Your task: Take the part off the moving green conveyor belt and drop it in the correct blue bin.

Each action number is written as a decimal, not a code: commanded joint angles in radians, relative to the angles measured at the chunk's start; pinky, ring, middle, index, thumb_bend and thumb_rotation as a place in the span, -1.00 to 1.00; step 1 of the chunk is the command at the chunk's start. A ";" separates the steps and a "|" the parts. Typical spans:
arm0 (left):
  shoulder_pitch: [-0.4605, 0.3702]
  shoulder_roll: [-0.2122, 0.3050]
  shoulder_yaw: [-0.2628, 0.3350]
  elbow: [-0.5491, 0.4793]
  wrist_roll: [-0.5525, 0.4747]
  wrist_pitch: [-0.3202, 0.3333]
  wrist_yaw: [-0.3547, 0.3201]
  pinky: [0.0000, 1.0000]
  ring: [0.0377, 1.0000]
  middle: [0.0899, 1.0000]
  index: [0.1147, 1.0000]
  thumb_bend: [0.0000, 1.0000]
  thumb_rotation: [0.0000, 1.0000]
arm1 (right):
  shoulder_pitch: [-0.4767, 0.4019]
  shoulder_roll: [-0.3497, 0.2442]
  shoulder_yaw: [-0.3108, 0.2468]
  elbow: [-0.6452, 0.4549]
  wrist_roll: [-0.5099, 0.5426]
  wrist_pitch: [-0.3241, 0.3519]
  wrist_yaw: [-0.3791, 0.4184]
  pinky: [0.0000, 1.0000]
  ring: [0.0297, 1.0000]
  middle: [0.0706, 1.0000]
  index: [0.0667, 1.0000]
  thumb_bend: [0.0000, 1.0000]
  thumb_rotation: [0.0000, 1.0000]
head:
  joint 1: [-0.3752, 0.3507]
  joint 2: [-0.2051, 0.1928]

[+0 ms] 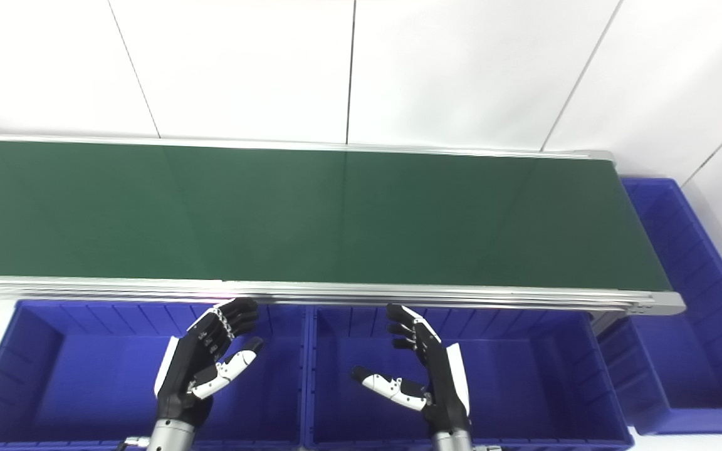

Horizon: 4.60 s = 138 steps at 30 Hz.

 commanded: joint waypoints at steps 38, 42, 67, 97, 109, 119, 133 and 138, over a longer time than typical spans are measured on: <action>0.010 -0.060 0.123 -0.021 -0.051 -0.040 -0.137 0.45 0.44 0.53 0.30 -0.02 -0.92 | 0.004 0.006 0.048 -0.037 -0.002 -0.030 -0.013 0.36 0.53 0.62 0.76 0.36 -0.64 | -0.002 -0.109; 0.005 -0.063 0.110 -0.005 -0.050 -0.040 -0.130 0.50 0.46 0.52 0.34 0.00 -0.95 | 0.001 -0.001 0.049 -0.027 0.017 -0.030 0.006 0.36 0.53 0.62 0.76 0.36 -0.62 | 0.014 -0.107; 0.008 -0.049 0.058 -0.001 -0.018 -0.040 -0.076 0.50 0.48 0.50 0.44 0.01 -1.00 | 0.002 -0.016 0.028 -0.017 0.016 -0.081 -0.009 0.28 0.48 0.58 0.66 0.35 -0.56 | 0.141 -0.096; -0.051 -0.078 -0.076 0.151 0.062 -0.040 0.104 0.40 0.40 0.40 0.32 0.19 -1.00 | -0.049 -0.109 0.080 0.076 0.145 -0.082 0.032 0.38 0.55 0.65 0.73 0.09 -1.00 | 0.562 -0.337; -0.062 -0.072 -0.079 0.185 0.048 -0.040 0.110 0.45 0.41 0.41 0.30 0.33 -1.00 | -0.053 -0.110 0.085 0.104 0.141 -0.082 0.037 0.36 0.55 0.65 0.71 0.06 -1.00 | 0.556 -0.370; -0.067 -0.073 -0.082 0.190 0.050 -0.040 0.116 0.38 0.37 0.38 0.28 0.38 -1.00 | -0.055 -0.114 0.086 0.104 0.138 -0.082 0.036 0.34 0.53 0.64 0.71 0.07 -1.00 | 0.536 -0.362; -0.061 -0.062 -0.104 0.177 0.065 -0.040 0.144 0.38 0.37 0.38 0.28 0.32 -1.00 | -0.053 -0.113 0.076 0.096 0.166 -0.082 0.054 0.31 0.50 0.62 0.67 0.08 -0.99 | 0.521 -0.356; -0.064 -0.060 -0.106 0.184 0.063 -0.040 0.144 0.36 0.36 0.37 0.28 0.33 -1.00 | -0.054 -0.116 0.080 0.097 0.157 -0.082 0.049 0.31 0.50 0.62 0.67 0.12 -0.86 | 0.522 -0.353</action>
